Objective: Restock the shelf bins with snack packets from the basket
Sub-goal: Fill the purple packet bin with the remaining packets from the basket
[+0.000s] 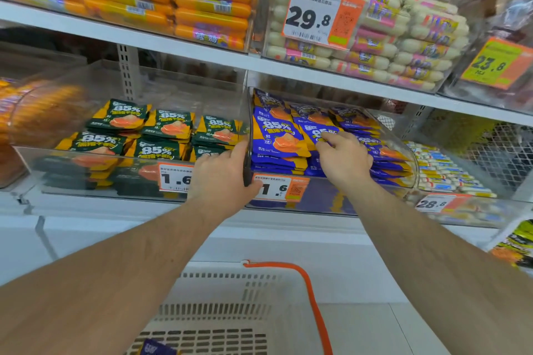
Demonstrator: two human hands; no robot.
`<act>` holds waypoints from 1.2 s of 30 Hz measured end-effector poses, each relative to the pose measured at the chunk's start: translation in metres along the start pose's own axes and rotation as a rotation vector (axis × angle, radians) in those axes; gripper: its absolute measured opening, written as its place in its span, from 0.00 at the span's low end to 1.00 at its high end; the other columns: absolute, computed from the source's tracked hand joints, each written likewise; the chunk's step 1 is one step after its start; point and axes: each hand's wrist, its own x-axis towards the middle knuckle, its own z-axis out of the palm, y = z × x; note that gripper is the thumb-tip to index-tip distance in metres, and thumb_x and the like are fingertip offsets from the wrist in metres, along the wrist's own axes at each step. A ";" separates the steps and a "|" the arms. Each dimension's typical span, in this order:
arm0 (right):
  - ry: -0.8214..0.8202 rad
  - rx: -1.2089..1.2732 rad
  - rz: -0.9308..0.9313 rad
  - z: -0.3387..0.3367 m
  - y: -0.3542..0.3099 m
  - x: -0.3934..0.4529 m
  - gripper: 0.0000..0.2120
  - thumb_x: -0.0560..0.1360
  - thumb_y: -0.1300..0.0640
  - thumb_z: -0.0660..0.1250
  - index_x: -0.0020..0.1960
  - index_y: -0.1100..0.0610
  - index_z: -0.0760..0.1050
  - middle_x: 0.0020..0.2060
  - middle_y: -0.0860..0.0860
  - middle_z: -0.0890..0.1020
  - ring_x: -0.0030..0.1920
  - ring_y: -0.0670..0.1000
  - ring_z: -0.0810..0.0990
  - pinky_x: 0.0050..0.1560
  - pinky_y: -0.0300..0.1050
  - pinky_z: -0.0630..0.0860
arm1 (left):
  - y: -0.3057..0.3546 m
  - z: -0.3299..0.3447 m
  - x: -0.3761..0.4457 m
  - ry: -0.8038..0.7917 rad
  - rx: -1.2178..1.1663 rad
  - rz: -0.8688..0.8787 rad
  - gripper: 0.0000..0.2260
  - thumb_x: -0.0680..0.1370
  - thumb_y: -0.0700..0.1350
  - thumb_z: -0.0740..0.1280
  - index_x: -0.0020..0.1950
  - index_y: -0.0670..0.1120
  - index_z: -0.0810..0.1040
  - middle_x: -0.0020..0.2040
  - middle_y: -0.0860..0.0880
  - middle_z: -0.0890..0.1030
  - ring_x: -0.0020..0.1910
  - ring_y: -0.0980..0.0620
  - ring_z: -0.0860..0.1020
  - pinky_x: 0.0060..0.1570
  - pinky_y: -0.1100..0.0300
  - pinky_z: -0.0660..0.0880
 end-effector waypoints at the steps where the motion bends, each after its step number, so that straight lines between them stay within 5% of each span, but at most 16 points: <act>1: -0.001 -0.016 -0.012 -0.001 0.000 -0.001 0.20 0.80 0.46 0.58 0.71 0.44 0.72 0.75 0.49 0.65 0.74 0.58 0.60 0.71 0.60 0.55 | 0.000 0.000 0.000 0.000 -0.006 0.001 0.33 0.74 0.63 0.68 0.72 0.51 0.61 0.57 0.52 0.81 0.56 0.50 0.79 0.58 0.54 0.71; 13: 0.093 -0.040 -0.103 -0.011 0.003 -0.019 0.20 0.82 0.52 0.58 0.72 0.53 0.71 0.75 0.54 0.65 0.75 0.58 0.59 0.73 0.58 0.56 | 0.004 -0.008 0.002 -0.129 -0.084 -0.055 0.33 0.75 0.61 0.69 0.74 0.50 0.60 0.61 0.51 0.79 0.59 0.49 0.78 0.63 0.52 0.69; 17: 0.508 0.114 -0.524 -0.001 -0.015 -0.057 0.13 0.74 0.57 0.62 0.52 0.61 0.81 0.50 0.59 0.78 0.52 0.61 0.75 0.51 0.54 0.69 | -0.007 -0.016 -0.012 0.000 -0.274 0.030 0.31 0.74 0.53 0.71 0.73 0.47 0.65 0.74 0.46 0.66 0.72 0.46 0.67 0.70 0.47 0.63; 19: 0.503 0.196 -0.688 0.021 -0.029 -0.084 0.10 0.72 0.58 0.63 0.46 0.62 0.80 0.42 0.58 0.77 0.45 0.59 0.74 0.45 0.51 0.68 | -0.023 -0.019 -0.034 0.145 -0.179 0.215 0.25 0.71 0.51 0.69 0.67 0.45 0.71 0.70 0.44 0.69 0.69 0.45 0.68 0.68 0.47 0.63; 22: 0.278 0.361 -0.675 0.072 -0.045 -0.123 0.08 0.71 0.59 0.61 0.41 0.61 0.78 0.38 0.56 0.76 0.41 0.56 0.73 0.42 0.49 0.67 | -0.060 -0.021 -0.078 -0.006 -0.127 0.337 0.21 0.71 0.51 0.64 0.63 0.45 0.74 0.60 0.47 0.75 0.56 0.47 0.75 0.55 0.55 0.64; 27: -0.476 0.222 -0.396 0.186 -0.050 -0.196 0.08 0.75 0.61 0.62 0.42 0.60 0.78 0.39 0.55 0.80 0.41 0.56 0.77 0.43 0.51 0.74 | -0.116 -0.027 -0.134 -0.744 -0.046 0.046 0.20 0.78 0.47 0.66 0.70 0.51 0.69 0.64 0.53 0.75 0.52 0.56 0.74 0.52 0.62 0.68; 31: -1.024 0.022 -0.288 0.267 -0.048 -0.266 0.08 0.77 0.60 0.58 0.40 0.57 0.70 0.36 0.53 0.75 0.35 0.52 0.71 0.36 0.48 0.69 | -0.136 -0.014 -0.159 -1.013 -0.020 -0.039 0.22 0.78 0.47 0.65 0.72 0.51 0.67 0.66 0.53 0.74 0.48 0.56 0.70 0.51 0.63 0.68; 34: -1.307 -0.090 -0.215 0.313 -0.038 -0.308 0.03 0.80 0.59 0.60 0.52 0.54 0.72 0.48 0.54 0.78 0.43 0.53 0.77 0.40 0.51 0.76 | -0.149 -0.004 -0.172 -1.137 -0.041 -0.076 0.21 0.80 0.46 0.64 0.73 0.49 0.66 0.67 0.51 0.73 0.52 0.54 0.72 0.53 0.62 0.68; 36: -1.385 -0.115 -0.155 0.335 -0.028 -0.329 0.17 0.80 0.55 0.62 0.68 0.53 0.69 0.63 0.53 0.76 0.53 0.54 0.79 0.48 0.51 0.79 | -0.159 0.000 -0.178 -1.176 -0.053 -0.121 0.21 0.80 0.47 0.64 0.73 0.49 0.66 0.66 0.51 0.74 0.58 0.52 0.74 0.56 0.61 0.69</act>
